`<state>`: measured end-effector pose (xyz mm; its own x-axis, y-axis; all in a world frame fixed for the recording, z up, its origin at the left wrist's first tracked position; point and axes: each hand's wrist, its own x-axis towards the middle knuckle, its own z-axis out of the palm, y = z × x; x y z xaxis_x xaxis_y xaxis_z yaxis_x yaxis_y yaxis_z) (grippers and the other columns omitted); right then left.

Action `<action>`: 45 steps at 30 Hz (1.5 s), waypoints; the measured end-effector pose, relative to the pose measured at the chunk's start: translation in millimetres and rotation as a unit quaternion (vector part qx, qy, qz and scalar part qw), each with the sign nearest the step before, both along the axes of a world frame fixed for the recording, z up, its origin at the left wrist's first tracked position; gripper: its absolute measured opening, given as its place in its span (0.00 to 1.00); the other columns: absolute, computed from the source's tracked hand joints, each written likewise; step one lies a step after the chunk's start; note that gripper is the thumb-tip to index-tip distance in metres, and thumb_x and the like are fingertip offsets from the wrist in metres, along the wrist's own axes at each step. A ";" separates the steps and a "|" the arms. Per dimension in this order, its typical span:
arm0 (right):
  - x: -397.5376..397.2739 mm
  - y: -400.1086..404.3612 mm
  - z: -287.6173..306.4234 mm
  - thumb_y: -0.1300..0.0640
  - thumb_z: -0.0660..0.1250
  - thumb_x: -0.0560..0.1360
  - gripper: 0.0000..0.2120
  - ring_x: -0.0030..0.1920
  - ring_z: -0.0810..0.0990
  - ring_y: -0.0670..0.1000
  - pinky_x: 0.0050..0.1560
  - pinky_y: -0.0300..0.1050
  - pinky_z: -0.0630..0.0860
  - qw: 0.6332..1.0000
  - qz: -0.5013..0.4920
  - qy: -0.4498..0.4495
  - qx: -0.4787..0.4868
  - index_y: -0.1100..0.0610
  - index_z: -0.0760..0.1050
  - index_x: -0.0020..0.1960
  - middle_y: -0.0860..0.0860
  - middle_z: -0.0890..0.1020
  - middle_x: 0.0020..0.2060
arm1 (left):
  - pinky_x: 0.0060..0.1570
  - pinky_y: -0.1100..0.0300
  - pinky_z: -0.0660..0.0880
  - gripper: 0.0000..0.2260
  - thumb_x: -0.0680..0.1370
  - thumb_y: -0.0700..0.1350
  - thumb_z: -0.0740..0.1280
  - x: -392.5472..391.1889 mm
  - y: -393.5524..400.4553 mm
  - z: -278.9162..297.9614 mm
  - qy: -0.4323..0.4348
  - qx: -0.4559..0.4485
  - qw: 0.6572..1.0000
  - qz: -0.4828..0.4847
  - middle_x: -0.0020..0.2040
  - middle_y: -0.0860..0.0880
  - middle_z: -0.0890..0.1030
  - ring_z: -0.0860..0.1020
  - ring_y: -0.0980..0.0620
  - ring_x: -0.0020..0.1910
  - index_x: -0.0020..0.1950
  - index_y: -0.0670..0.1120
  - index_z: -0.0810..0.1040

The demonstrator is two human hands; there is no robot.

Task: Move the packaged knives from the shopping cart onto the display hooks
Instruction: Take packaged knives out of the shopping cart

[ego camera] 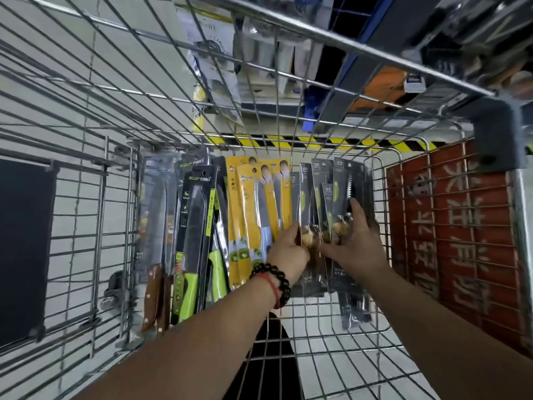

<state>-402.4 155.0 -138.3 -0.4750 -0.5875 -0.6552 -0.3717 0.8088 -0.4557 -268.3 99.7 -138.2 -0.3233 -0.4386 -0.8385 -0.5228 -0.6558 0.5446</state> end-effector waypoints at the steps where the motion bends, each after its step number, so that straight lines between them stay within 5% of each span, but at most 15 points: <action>1: -2.1 2.1 0.9 0.49 0.80 0.65 0.55 0.46 0.77 0.44 0.52 0.40 0.72 1.000 0.005 0.004 -0.001 0.43 0.46 0.79 0.53 0.73 0.68 | 0.46 0.72 0.68 0.29 0.74 0.28 0.61 0.6 -1.4 -0.3 0.008 0.011 1.000 -0.006 0.55 0.61 0.72 0.72 0.57 0.52 0.74 0.44 0.65; 5: -4.4 5.9 7.4 0.52 0.80 0.65 0.55 0.42 0.76 0.42 0.47 0.41 0.74 1.000 -0.027 -0.001 0.000 0.43 0.45 0.79 0.51 0.77 0.66 | 0.55 0.72 0.63 0.34 0.75 0.28 0.63 -3.5 -0.3 -2.2 0.051 0.051 0.997 0.000 0.76 0.50 0.59 0.65 0.55 0.68 0.78 0.46 0.57; 11: -7.1 16.1 11.5 0.50 0.80 0.65 0.53 0.62 0.76 0.50 0.58 0.44 0.74 0.998 -0.065 0.002 -0.014 0.41 0.49 0.78 0.47 0.75 0.66 | 0.58 0.64 0.65 0.39 0.74 0.27 0.63 -17.3 3.2 -10.2 0.089 0.061 0.994 0.023 0.75 0.47 0.62 0.62 0.48 0.73 0.79 0.49 0.51; 14: -10.8 22.7 14.6 0.52 0.79 0.67 0.51 0.59 0.76 0.48 0.55 0.43 0.73 0.995 -0.094 0.004 -0.023 0.43 0.49 0.78 0.49 0.75 0.66 | 0.60 0.60 0.72 0.40 0.72 0.27 0.64 -33.3 10.2 -16.3 0.115 0.070 0.990 0.043 0.74 0.48 0.61 0.68 0.46 0.69 0.78 0.50 0.54; 17: -12.3 30.3 18.9 0.54 0.76 0.70 0.49 0.51 0.76 0.49 0.51 0.41 0.71 0.996 -0.084 0.014 -0.005 0.43 0.46 0.78 0.53 0.76 0.66 | 0.65 0.54 0.71 0.32 0.74 0.33 0.66 -41.3 17.5 -24.2 0.047 -0.017 0.999 0.016 0.72 0.47 0.62 0.73 0.46 0.64 0.76 0.49 0.61; 21: -10.4 32.2 13.4 0.53 0.73 0.73 0.46 0.57 0.79 0.55 0.52 0.43 0.72 0.997 -0.072 0.002 0.022 0.44 0.45 0.79 0.52 0.75 0.67 | 0.57 0.63 0.69 0.23 0.74 0.39 0.66 -47.2 16.7 -20.4 -0.084 -0.165 0.979 -0.080 0.65 0.46 0.64 0.72 0.48 0.54 0.69 0.45 0.67; 24: -13.7 29.8 8.6 0.46 0.71 0.73 0.41 0.56 0.78 0.51 0.56 0.43 0.72 0.993 -0.112 -0.022 0.010 0.40 0.50 0.77 0.46 0.76 0.61 | 0.54 0.62 0.69 0.23 0.75 0.40 0.64 -53.9 18.2 -10.6 -0.097 -0.140 0.981 -0.088 0.60 0.49 0.68 0.71 0.47 0.58 0.69 0.45 0.65; 27: -19.6 30.5 10.6 0.34 0.74 0.65 0.43 0.61 0.78 0.50 0.62 0.55 0.75 0.985 -0.150 -0.081 0.001 0.33 0.55 0.73 0.42 0.76 0.65 | 0.41 0.65 0.67 0.19 0.77 0.41 0.61 -60.6 16.9 0.6 -0.027 -0.040 0.999 0.017 0.48 0.57 0.70 0.74 0.57 0.47 0.68 0.48 0.66; 29: -21.9 33.5 12.0 0.32 0.76 0.60 0.49 0.67 0.74 0.50 0.66 0.56 0.73 0.984 -0.148 -0.101 -0.002 0.35 0.54 0.74 0.44 0.72 0.70 | 0.47 0.66 0.67 0.21 0.78 0.45 0.61 -59.9 14.2 2.3 0.022 0.010 0.996 0.090 0.55 0.57 0.73 0.74 0.54 0.54 0.71 0.52 0.66; 31: -19.6 34.1 17.2 0.41 0.78 0.65 0.50 0.70 0.70 0.50 0.67 0.50 0.70 0.989 -0.123 -0.083 0.005 0.40 0.51 0.77 0.45 0.68 0.72 | 0.51 0.64 0.69 0.16 0.78 0.50 0.63 -55.8 14.5 2.2 0.041 0.003 0.996 0.083 0.58 0.57 0.75 0.73 0.51 0.60 0.65 0.59 0.67; 33: -17.2 38.3 16.9 0.47 0.77 0.68 0.51 0.69 0.71 0.53 0.58 0.43 0.71 0.995 -0.091 -0.033 0.020 0.42 0.46 0.78 0.49 0.68 0.73 | 0.61 0.59 0.68 0.23 0.79 0.56 0.63 -53.1 19.4 -2.3 0.034 -0.011 0.999 -0.006 0.66 0.56 0.72 0.70 0.51 0.67 0.73 0.54 0.66; 35: -13.2 41.3 14.5 0.47 0.78 0.67 0.52 0.66 0.74 0.55 0.53 0.43 0.72 0.998 -0.058 0.012 0.029 0.42 0.45 0.78 0.52 0.71 0.72 | 0.58 0.58 0.71 0.22 0.80 0.53 0.62 -53.1 24.0 -14.6 -0.016 -0.033 0.997 -0.072 0.68 0.49 0.73 0.73 0.48 0.65 0.72 0.46 0.66; 38: -11.1 44.9 12.1 0.47 0.79 0.66 0.53 0.65 0.75 0.54 0.58 0.47 0.76 0.997 -0.069 0.035 0.024 0.40 0.46 0.78 0.51 0.73 0.70 | 0.50 0.54 0.76 0.16 0.81 0.44 0.60 -55.6 26.6 -28.0 -0.050 -0.054 0.995 -0.068 0.64 0.37 0.76 0.78 0.41 0.56 0.67 0.41 0.69; 42: -12.9 48.0 13.7 0.46 0.79 0.65 0.53 0.67 0.73 0.53 0.61 0.49 0.75 0.995 -0.093 0.020 0.013 0.39 0.47 0.77 0.51 0.72 0.70 | 0.38 0.64 0.74 0.15 0.81 0.40 0.61 -57.8 28.8 -31.7 -0.052 -0.036 0.998 0.023 0.50 0.51 0.79 0.78 0.52 0.44 0.68 0.49 0.72; 45: -13.8 47.7 17.3 0.42 0.75 0.69 0.48 0.69 0.70 0.54 0.63 0.49 0.71 0.997 -0.050 0.047 0.024 0.38 0.47 0.77 0.53 0.67 0.72 | 0.40 0.66 0.71 0.07 0.80 0.40 0.62 -64.8 31.6 -30.2 -0.068 -0.018 0.993 0.093 0.40 0.53 0.77 0.76 0.52 0.42 0.47 0.49 0.78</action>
